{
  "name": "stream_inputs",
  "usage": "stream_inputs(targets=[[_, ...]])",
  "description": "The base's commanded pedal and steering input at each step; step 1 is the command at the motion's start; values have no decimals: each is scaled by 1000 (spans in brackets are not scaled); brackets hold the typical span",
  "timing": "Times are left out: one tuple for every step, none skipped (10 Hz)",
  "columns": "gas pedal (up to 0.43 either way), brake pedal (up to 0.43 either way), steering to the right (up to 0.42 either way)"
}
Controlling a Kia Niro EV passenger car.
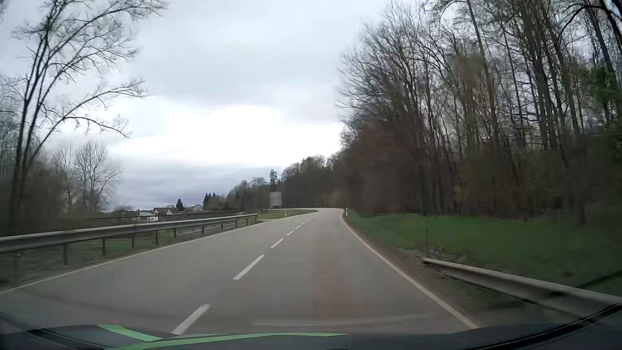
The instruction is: Follow the waypoints while adhering to traffic rules and regulations
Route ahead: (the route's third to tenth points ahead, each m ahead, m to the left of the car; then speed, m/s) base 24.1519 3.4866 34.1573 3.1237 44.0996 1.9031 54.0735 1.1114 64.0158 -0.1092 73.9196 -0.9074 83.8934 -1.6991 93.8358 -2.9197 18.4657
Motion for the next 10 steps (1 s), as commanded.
stream_inputs(targets=[[220, 0, 16], [220, 0, 15], [228, 0, 15], [228, 0, 14], [240, 0, 13], [240, 0, 12], [240, 0, 12], [240, 0, 10], [240, 0, 7], [240, 0, 4]])
